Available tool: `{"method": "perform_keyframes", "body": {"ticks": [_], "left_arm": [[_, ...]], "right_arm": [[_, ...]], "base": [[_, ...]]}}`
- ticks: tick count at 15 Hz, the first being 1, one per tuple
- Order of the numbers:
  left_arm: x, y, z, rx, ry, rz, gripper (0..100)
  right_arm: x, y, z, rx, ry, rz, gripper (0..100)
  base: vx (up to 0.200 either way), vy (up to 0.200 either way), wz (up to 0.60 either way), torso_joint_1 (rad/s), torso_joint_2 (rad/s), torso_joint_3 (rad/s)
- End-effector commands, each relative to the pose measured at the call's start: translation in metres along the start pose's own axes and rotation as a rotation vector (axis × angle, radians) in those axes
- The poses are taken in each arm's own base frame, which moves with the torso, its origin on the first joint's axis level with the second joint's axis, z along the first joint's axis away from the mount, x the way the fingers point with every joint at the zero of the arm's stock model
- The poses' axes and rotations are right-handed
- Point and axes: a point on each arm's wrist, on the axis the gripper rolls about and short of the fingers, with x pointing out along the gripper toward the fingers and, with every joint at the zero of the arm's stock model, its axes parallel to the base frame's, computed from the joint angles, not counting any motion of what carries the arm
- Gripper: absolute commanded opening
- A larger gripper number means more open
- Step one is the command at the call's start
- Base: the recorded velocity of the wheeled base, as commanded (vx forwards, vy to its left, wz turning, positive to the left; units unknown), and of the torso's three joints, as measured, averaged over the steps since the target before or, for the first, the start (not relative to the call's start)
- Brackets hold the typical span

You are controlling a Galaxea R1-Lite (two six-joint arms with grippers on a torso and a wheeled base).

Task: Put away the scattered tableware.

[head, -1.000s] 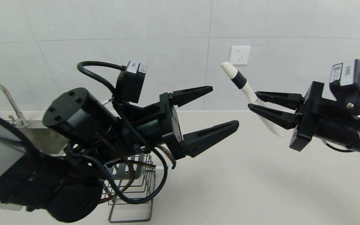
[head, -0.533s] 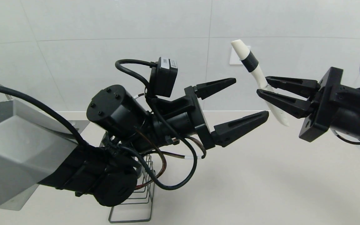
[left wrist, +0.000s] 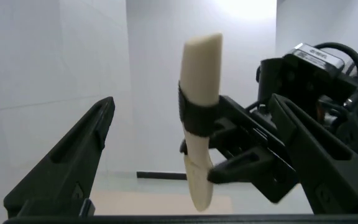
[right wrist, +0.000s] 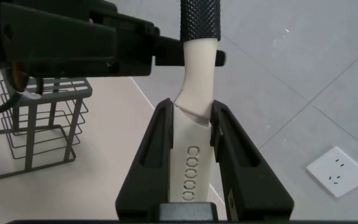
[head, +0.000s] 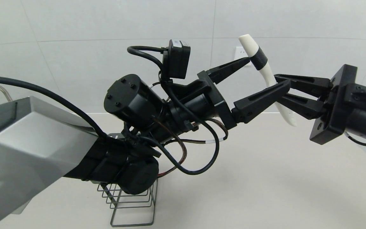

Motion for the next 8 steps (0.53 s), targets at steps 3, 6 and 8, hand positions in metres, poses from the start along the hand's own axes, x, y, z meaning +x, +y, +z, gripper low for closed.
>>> {"method": "perform_keyframes", "body": {"ticks": [3, 6, 8], "left_arm": [[0.0156, 0.0078, 0.0035, 0.006, -0.068, 0.007, 100], [0.0186, 0.0094, 0.005, 0.003, -0.076, 0.039, 100], [0.0195, 0.0094, 0.0072, -0.002, -0.084, 0.037, 100]], "right_arm": [[-0.0005, 0.0009, 0.0008, -0.012, -0.005, 0.007, 0], [-0.0004, 0.0007, 0.0011, -0.013, -0.006, 0.006, 0], [-0.0003, 0.0004, 0.0015, -0.013, -0.007, 0.006, 0]], "base": [[0.0, 0.0, 0.0, 0.0, 0.0, 0.0], [0.0, 0.0, 0.0, 0.0, 0.0, 0.0], [0.0, 0.0, 0.0, 0.0, 0.0, 0.0]]}}
